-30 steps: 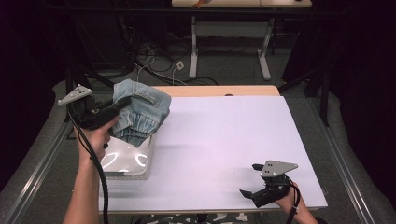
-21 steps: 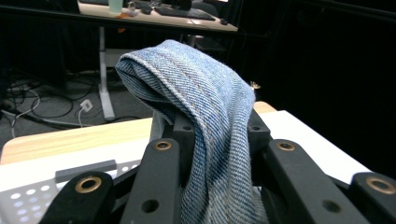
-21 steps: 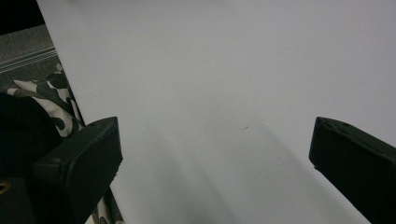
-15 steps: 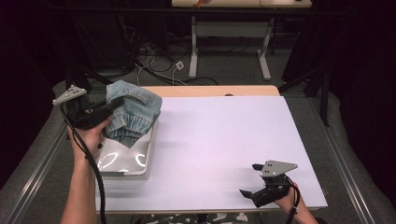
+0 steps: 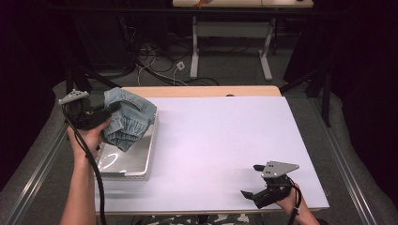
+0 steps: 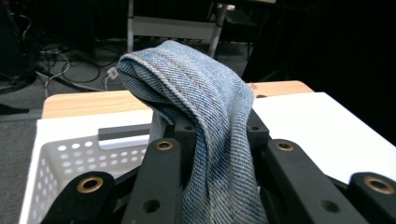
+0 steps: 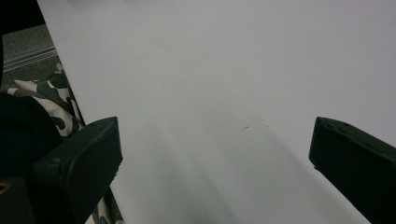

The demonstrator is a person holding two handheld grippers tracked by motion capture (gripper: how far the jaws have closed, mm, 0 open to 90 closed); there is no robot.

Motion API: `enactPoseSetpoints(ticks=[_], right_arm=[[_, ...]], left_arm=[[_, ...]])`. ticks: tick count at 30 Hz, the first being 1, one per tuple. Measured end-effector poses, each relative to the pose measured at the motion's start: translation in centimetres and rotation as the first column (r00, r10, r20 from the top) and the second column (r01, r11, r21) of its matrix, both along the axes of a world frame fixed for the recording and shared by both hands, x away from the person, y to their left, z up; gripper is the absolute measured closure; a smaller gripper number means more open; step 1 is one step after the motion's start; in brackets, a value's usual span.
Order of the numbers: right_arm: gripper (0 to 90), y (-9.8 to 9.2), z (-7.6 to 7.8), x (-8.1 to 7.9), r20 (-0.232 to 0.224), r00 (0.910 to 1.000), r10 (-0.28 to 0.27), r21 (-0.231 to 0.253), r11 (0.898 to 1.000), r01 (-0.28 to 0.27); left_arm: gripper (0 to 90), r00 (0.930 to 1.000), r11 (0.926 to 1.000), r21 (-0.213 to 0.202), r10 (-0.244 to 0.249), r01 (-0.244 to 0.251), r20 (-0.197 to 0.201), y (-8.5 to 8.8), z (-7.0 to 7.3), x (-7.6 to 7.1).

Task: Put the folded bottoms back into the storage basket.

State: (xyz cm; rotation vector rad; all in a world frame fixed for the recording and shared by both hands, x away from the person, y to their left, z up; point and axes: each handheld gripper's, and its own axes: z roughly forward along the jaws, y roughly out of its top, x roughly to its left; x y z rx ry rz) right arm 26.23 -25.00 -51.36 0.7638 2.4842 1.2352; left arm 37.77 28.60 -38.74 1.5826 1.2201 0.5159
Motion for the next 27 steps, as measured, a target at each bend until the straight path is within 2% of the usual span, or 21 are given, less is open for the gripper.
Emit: enactPoseSetpoints(ticks=[11, 19, 27], right_arm=[[2.5, 0.0, 0.0, 0.0, 0.000, 1.0000, -0.001, 0.001, 1.000, 0.001], [2.5, 0.0, 0.0, 0.0, -0.001, 1.0000, 0.000, 0.001, 1.000, 0.000], [2.5, 0.1, 0.0, 0.0, -0.003, 1.0000, 0.000, 0.000, 1.000, 0.000]], left_arm=[[74.7, 0.9971, 0.9999, -0.008, 0.007, -0.008, -0.076, 0.7, -1.7, 1.1], [74.6, 0.9934, 0.9999, -0.005, 0.013, -0.014, -0.114, 0.9, -2.7, 1.7], [74.2, 0.9843, 1.0000, 0.007, 0.000, 0.002, -0.177, 1.0, -4.1, 2.6]])
